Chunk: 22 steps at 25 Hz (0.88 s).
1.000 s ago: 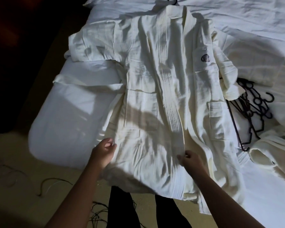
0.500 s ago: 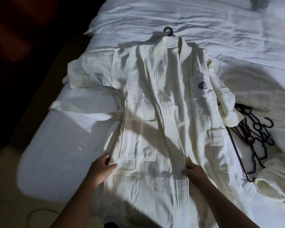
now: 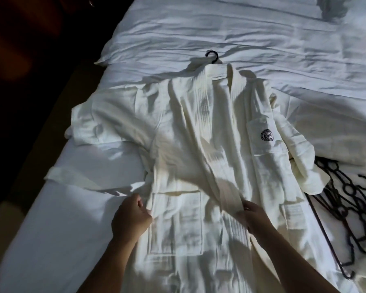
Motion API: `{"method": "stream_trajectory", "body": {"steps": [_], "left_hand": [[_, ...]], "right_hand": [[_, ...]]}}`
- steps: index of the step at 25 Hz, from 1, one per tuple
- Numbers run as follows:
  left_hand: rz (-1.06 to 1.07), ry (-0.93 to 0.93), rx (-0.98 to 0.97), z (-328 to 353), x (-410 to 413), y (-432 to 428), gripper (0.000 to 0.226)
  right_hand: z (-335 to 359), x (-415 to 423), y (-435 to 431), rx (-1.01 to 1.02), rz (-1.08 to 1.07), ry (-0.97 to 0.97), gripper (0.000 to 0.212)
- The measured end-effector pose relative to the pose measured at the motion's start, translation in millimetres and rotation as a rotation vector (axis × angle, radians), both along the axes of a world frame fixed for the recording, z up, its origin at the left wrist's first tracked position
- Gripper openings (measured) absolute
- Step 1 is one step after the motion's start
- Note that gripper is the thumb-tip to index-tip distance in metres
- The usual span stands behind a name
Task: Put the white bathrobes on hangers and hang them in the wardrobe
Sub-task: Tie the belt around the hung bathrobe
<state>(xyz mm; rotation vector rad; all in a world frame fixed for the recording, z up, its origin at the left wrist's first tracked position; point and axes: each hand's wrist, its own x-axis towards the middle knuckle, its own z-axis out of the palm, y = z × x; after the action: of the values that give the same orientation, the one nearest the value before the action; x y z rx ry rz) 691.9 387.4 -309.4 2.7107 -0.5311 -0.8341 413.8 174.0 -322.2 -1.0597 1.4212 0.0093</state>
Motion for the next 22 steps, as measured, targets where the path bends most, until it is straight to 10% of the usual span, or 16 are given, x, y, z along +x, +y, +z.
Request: {"method": "stream_trajectory", "body": {"steps": [5, 12, 17, 22], "left_hand": [[-0.331, -0.363, -0.514, -11.3, 25.1, -77.3, 0.018], [-0.583, -0.19, 0.085, -77.1, 89.0, -130.1, 0.078], [-0.549, -0.167, 0.092, -74.4, 84.0, -141.6, 0.081], [-0.561, -0.104, 0.156, -64.8, 92.5, -151.8, 0.075]], "right_hand": [[-7.4, 55.4, -44.5, 0.018, 0.073, -0.063, 0.032], [-25.2, 67.1, -95.3, -0.241, -0.139, 0.105, 0.023], [-20.5, 101.2, -129.2, 0.193, 0.021, -0.087, 0.048], [-17.3, 141.7, -166.6, 0.073, -0.016, -0.262, 0.037]]}}
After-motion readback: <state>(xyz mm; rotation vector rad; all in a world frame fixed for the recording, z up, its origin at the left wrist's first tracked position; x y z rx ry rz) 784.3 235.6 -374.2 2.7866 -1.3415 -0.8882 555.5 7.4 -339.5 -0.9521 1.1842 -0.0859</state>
